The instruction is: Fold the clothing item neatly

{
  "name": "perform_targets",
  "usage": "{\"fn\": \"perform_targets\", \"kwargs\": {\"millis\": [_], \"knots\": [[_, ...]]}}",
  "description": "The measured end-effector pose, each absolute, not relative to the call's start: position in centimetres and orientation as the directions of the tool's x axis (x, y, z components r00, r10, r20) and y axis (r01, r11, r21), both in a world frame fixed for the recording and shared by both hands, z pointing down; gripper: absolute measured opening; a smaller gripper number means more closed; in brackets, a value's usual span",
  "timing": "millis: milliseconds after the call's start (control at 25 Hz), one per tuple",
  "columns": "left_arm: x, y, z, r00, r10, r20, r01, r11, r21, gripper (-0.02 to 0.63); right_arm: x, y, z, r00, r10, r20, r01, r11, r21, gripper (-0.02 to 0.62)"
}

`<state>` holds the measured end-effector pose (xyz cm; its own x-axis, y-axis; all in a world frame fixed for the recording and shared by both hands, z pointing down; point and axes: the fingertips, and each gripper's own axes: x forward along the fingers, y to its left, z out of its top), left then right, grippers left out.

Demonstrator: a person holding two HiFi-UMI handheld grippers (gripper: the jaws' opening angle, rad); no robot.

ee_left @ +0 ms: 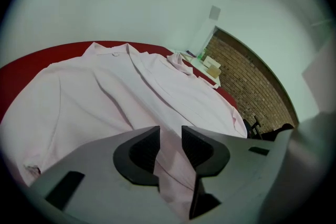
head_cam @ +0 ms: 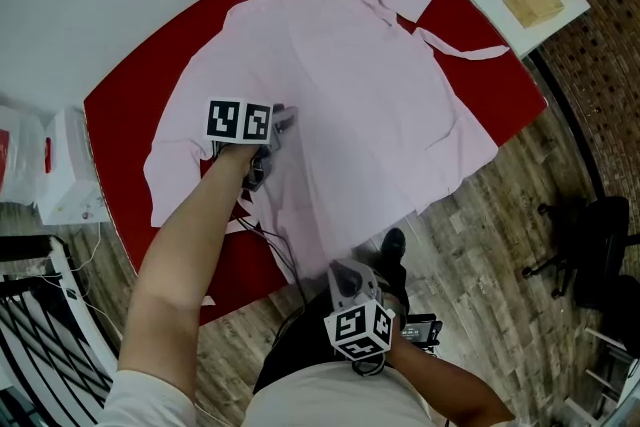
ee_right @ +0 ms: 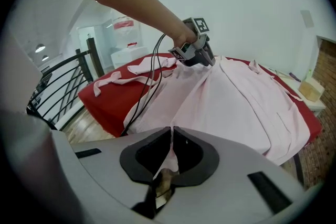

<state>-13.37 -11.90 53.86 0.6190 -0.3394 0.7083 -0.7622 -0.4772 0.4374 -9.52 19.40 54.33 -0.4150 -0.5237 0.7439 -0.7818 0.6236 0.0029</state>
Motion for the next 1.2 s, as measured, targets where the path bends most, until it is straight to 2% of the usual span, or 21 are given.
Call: {"fn": "perform_targets", "kwargs": {"millis": [440,680,720,800,880,1200], "knots": [[-12.6,-14.1,55.4,0.494,-0.333,0.803,-0.837,-0.430,0.337,0.123,-9.6,19.1,53.3,-0.446,-0.523,0.726,-0.764,0.645,-0.005,0.026],[-12.7,-14.8,57.1,0.382,-0.307,0.872,-0.876,-0.420,0.236,0.123,-8.7,18.8,52.8,-0.462,-0.518,0.720,-0.751,0.660,-0.007,0.026],[-12.9,-14.9,57.1,0.361,-0.309,0.880,-0.881,-0.422,0.213,0.115,-8.6,18.7,52.8,-0.465,-0.517,0.719,-0.748,0.664,-0.007,0.026],[-13.3,-15.1,57.2,0.331,-0.310,0.891,-0.886,-0.428,0.180,0.053,-8.3,18.5,52.7,-0.471,-0.515,0.717,-0.743,0.669,-0.008,0.026],[-13.5,-15.0,57.2,0.335,-0.310,0.890,-0.886,-0.425,0.185,0.019,-7.8,18.4,52.7,-0.474,-0.516,0.713,-0.745,0.667,-0.013,0.026],[-12.3,-16.3,54.7,0.381,-0.368,0.848,-0.877,-0.433,0.207,0.015,-3.9,16.8,52.6,-0.476,-0.533,0.699,-0.788,0.612,-0.070,0.025]]}}
